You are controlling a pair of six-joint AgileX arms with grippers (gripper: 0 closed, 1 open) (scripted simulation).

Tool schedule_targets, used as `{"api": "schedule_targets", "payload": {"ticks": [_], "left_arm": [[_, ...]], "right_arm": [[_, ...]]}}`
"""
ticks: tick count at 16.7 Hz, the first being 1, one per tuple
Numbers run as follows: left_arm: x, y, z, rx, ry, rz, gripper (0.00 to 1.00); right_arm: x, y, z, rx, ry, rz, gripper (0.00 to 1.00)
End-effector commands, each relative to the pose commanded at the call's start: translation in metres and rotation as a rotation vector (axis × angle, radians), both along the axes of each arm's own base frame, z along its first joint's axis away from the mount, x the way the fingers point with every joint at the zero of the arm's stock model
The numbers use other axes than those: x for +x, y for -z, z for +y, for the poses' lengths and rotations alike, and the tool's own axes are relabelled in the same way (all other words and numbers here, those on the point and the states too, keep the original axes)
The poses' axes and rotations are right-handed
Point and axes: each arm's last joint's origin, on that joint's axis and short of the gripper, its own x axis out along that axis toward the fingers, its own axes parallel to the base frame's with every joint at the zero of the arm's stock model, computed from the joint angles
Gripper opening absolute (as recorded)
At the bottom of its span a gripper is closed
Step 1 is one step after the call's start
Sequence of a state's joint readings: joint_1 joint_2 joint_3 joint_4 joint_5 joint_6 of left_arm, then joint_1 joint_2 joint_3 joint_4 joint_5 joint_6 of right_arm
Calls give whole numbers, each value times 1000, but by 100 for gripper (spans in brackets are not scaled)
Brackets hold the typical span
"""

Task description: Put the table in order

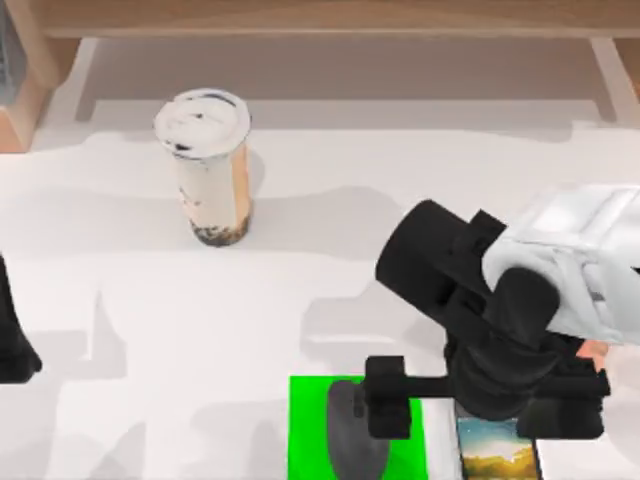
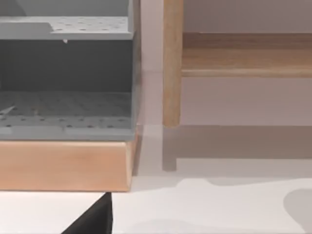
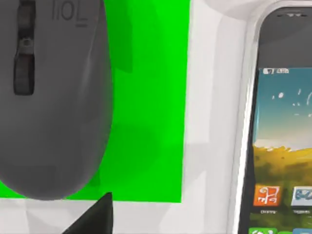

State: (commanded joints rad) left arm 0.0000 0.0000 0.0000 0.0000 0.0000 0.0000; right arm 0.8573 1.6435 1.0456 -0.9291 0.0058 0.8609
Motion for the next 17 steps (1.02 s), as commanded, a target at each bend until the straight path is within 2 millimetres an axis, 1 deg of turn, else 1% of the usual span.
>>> {"api": "schedule_targets", "payload": {"ticks": [4, 7, 13, 15, 17], "left_arm": [[0, 0, 0, 0, 0, 0, 100], [0, 0, 0, 0, 0, 0, 100], [0, 0, 0, 0, 0, 0, 100], [0, 0, 0, 0, 0, 0, 100], [0, 0, 0, 0, 0, 0, 100]], "right_arm": [[-11, 0, -24, -11, 1, 8, 100], [-15, 1, -33, -17, 1, 14, 100], [-15, 2, -32, -18, -2, 15, 100], [-15, 9, -32, -19, 1, 16, 100], [-13, 21, -31, -18, 1, 14, 100]]}}
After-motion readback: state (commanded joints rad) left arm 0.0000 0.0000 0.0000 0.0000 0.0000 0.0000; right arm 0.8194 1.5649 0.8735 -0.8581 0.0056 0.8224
